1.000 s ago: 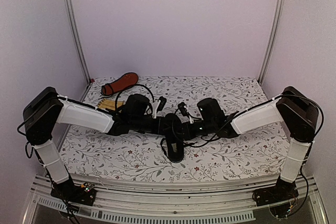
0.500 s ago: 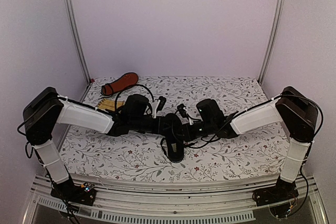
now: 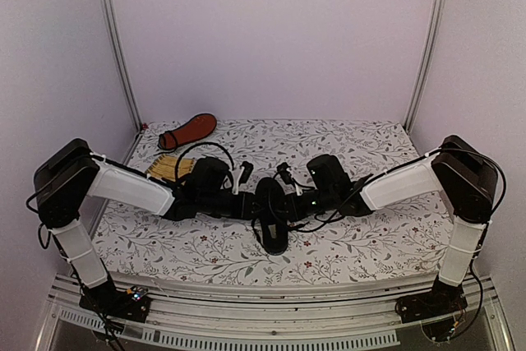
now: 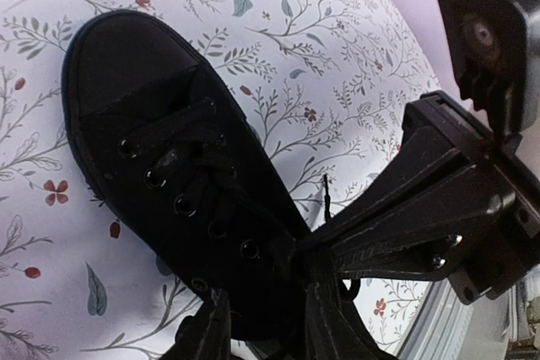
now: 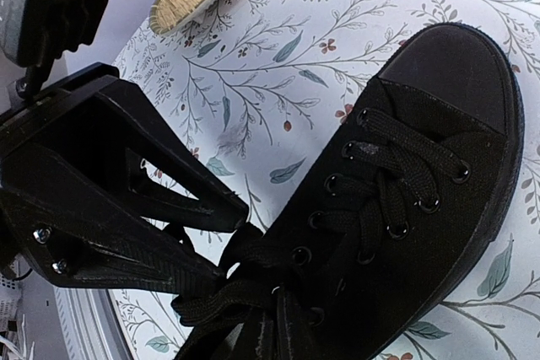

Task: Tie the shoes
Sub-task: Cross the half-tied shoelace with the shoelace loop.

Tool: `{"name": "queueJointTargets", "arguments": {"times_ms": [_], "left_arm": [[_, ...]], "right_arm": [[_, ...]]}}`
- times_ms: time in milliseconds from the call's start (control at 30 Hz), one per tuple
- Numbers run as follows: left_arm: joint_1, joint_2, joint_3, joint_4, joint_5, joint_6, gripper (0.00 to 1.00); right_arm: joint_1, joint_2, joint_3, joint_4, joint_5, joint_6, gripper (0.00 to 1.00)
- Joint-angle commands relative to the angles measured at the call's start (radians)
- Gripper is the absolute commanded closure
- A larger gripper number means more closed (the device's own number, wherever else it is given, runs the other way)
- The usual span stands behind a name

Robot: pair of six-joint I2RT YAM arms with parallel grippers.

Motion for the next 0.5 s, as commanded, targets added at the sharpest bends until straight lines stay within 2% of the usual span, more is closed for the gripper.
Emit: {"name": "queueJointTargets", "arguments": {"times_ms": [0,300,467], "left_arm": [[0.018,-0.01,-0.004,0.046,-0.009,-0.034,0.7],[0.023,0.042,0.038,0.063,0.061,-0.036,0.68],[0.023,0.064,0.041,0.069,0.08,-0.052,0.74]], "right_arm": [[0.013,0.015,0.01,-0.026,0.003,-0.005,0.98],[0.012,0.012,0.007,-0.026,0.006,-0.007,0.98],[0.013,0.007,0.007,-0.025,0.011,-0.007,0.98]]}}
